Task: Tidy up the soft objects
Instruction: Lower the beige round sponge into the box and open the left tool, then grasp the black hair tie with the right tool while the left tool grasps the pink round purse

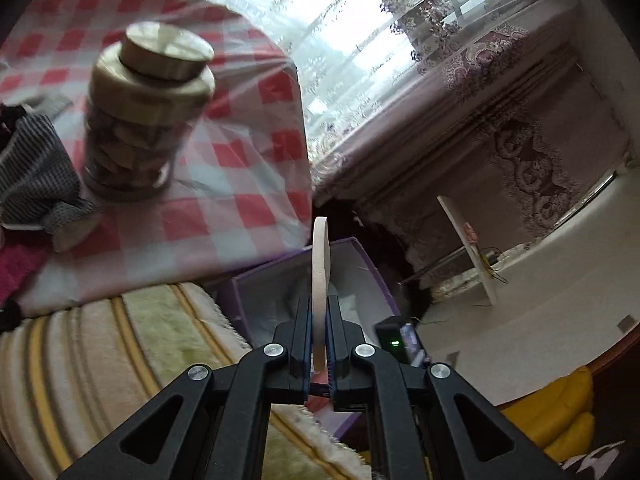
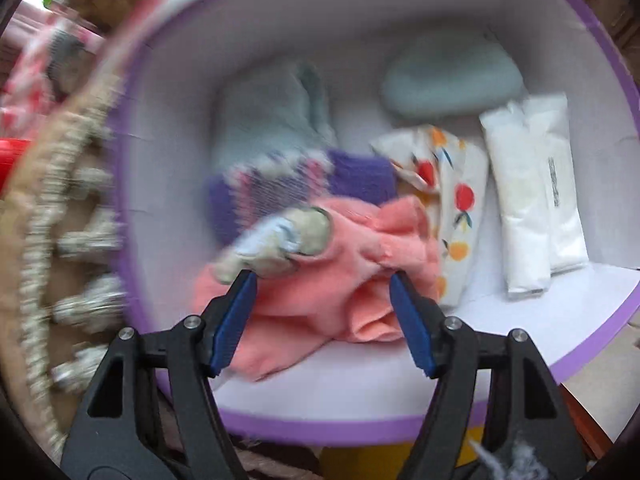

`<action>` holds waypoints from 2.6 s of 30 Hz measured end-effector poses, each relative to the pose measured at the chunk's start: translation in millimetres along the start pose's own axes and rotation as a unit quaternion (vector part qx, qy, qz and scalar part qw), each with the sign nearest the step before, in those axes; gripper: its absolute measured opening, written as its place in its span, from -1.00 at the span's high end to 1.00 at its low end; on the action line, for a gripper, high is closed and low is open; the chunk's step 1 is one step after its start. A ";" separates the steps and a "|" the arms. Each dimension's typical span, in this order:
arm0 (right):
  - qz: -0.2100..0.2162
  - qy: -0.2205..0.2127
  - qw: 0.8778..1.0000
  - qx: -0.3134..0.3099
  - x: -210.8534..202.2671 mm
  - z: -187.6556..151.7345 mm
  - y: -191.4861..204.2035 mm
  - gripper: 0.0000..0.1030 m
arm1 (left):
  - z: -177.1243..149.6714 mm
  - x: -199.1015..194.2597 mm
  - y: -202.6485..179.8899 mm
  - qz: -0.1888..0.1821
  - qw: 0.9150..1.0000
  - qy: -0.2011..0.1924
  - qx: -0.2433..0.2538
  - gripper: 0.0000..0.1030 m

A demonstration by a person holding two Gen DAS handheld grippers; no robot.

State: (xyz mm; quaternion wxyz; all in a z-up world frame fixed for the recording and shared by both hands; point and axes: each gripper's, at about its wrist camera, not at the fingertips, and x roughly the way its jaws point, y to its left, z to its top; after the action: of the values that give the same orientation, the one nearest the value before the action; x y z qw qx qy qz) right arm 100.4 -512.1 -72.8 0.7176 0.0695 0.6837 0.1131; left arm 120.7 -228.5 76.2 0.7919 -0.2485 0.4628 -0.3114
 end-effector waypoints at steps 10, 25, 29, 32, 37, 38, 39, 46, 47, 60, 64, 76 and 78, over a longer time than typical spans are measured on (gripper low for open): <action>-0.012 -0.067 0.997 0.038 -34.1 -12.0 -44.3 -0.43 | 2.5 135.8 14.8 -0.032 0.981 0.113 -0.157 0.88; -0.006 -0.113 0.989 0.092 -80.9 -37.0 -76.9 -0.43 | -17.7 195.0 20.8 0.050 0.965 0.168 -0.193 -0.10; -0.002 -0.119 0.989 0.093 -68.9 -30.8 -72.6 -0.43 | -12.2 143.3 19.0 0.011 0.977 0.122 -0.174 -0.10; -0.002 -0.123 0.988 0.095 -68.1 -23.3 -68.5 -0.43 | -6.2 93.5 25.1 0.008 0.988 0.073 -0.139 -0.10; 0.006 -0.124 0.987 0.099 -58.9 12.0 -55.8 -0.43 | -12.5 26.6 48.5 0.054 0.992 0.007 -0.112 -0.10; 0.003 -0.122 0.987 0.102 -56.2 20.8 -52.7 -0.43 | -13.7 14.7 53.7 0.059 0.992 -0.003 -0.113 -0.10; -0.005 -0.119 0.988 0.103 -52.6 32.6 -46.8 -0.43 | -15.3 4.2 57.9 0.064 0.992 -0.012 -0.111 -0.10; -0.079 -0.071 0.994 0.026 2.6 105.4 11.8 -0.44 | -30.8 -60.4 79.1 0.132 0.987 -0.072 -0.061 -0.10; -0.098 -0.060 0.993 0.023 11.0 110.0 14.2 -0.44 | -32.7 -66.8 83.4 0.139 0.986 -0.076 -0.058 -0.10; -0.106 -0.059 0.992 0.040 -20.1 87.8 10.9 -0.44 | -43.5 -150.3 150.8 0.211 0.966 -0.125 -0.080 -0.12; -0.074 -0.101 0.992 0.019 -74.8 72.5 30.5 -0.51 | -48.0 -167.1 164.3 0.245 0.959 -0.124 -0.072 -0.12; -0.013 -0.183 0.980 -0.071 -151.8 65.3 127.2 -0.58 | -58.9 -190.6 193.6 0.300 0.945 -0.106 -0.073 -0.12; -0.009 -0.183 0.979 -0.090 -149.6 68.8 145.5 -0.58 | -51.8 -187.4 200.3 0.326 0.939 -0.084 -0.062 -0.18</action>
State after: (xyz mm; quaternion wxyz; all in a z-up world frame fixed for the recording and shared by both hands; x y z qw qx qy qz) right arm 153.3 -406.5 112.5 0.8351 0.0180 0.5279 0.1537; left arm 56.7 38.2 24.7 0.8690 -0.1579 0.4686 0.0157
